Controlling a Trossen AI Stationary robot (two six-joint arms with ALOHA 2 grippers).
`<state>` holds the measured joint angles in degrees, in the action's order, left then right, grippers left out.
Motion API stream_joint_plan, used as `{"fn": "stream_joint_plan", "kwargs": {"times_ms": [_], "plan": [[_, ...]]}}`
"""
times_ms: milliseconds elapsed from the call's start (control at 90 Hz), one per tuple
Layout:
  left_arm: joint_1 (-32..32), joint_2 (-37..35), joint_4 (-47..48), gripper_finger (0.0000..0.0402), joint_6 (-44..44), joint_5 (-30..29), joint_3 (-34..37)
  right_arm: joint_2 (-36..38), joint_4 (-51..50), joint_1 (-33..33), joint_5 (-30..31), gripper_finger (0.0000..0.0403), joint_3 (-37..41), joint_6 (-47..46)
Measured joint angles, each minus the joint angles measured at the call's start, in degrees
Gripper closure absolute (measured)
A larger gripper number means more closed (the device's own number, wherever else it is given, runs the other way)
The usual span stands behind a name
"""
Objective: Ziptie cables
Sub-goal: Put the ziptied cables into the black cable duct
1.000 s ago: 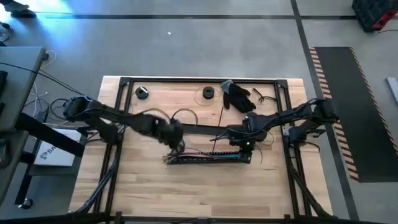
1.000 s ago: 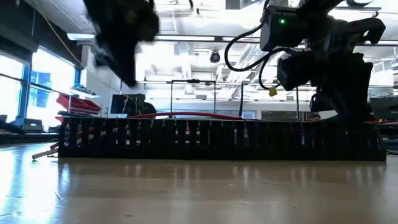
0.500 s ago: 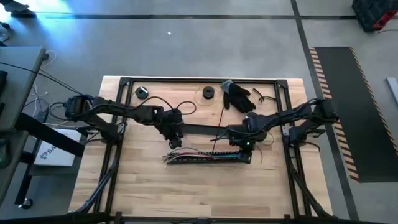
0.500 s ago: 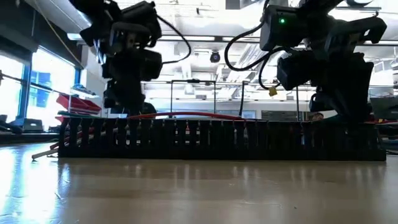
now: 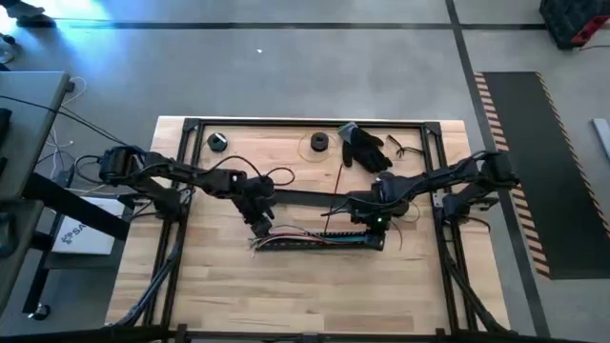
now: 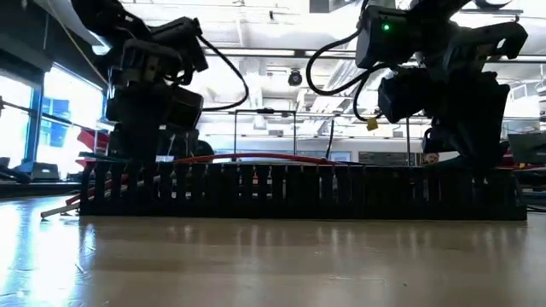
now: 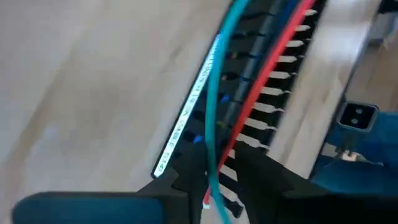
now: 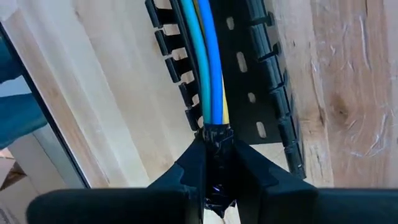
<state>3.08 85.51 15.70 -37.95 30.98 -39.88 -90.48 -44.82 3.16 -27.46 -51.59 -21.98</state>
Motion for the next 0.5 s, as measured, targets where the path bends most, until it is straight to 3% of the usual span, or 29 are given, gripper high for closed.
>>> {"fn": "stream_joint_plan", "kwargs": {"times_ms": [111, 278, 500], "plan": [[-0.83, -0.01, -0.53, 0.0392, 0.54, 0.30, -0.07, 0.00, 0.07, 0.01, 0.00, 0.0371, 0.00, -0.02], [-3.30, -0.24, 0.94, 0.0399, 2.36, 0.22, -2.93, 0.00, 0.07, 0.00, 0.02, 0.0371, 0.00, -0.47], [-10.17, -0.30, 17.34, 0.0401, 10.59, -5.49, -10.90, 0.00, 0.28, 0.00, 0.20, 0.0371, -0.01, -0.68]]}}
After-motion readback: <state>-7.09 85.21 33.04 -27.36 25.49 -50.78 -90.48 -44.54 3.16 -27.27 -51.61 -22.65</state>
